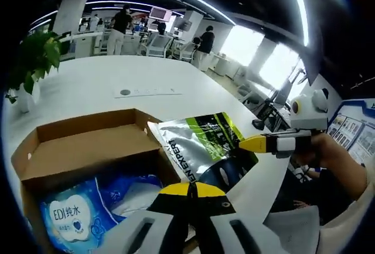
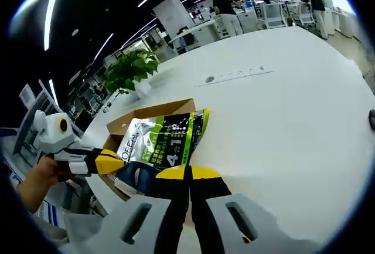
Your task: Operate the shoe box by opening the lid, removing the specified soft item, and placing it in the target area until the item is outside and the box remains undamaged.
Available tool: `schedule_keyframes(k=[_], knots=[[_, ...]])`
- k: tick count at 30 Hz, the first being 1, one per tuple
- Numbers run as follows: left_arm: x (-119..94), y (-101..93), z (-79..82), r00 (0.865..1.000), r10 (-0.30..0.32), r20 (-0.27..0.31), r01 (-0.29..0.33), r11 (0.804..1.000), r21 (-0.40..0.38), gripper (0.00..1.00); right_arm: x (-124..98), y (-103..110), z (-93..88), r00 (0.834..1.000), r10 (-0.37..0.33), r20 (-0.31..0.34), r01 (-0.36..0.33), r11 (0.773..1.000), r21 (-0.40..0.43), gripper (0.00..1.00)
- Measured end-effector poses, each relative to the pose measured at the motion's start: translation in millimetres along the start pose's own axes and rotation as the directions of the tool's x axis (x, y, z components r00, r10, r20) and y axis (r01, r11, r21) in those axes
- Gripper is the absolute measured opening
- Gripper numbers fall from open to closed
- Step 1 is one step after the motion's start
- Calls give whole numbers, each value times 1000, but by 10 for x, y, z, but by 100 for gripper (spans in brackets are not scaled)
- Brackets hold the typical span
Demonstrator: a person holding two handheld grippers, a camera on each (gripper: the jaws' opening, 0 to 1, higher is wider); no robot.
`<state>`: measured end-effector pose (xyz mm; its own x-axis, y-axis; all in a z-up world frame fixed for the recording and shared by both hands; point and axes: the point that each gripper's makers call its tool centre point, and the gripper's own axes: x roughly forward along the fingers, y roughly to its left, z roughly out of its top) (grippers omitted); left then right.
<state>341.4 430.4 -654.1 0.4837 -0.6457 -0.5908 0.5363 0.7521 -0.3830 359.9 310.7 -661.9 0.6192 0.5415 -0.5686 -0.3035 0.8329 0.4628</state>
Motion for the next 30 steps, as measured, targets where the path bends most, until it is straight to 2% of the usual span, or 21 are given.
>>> schedule_keyframes(k=[15, 25, 30], knots=[[441, -184, 62, 999, -43, -34, 44, 999, 15, 0, -94, -452, 13, 997, -82, -10, 82, 997, 5, 0], [687, -158, -6, 993, -29, -112, 34, 999, 42, 0, 21, -653, -41, 991, -122, -48, 120, 992, -34, 0], [807, -101, -39, 986, 2, -167, 15, 994, 104, 1, 129, -747, -57, 987, -140, -74, 135, 989, -68, 0]])
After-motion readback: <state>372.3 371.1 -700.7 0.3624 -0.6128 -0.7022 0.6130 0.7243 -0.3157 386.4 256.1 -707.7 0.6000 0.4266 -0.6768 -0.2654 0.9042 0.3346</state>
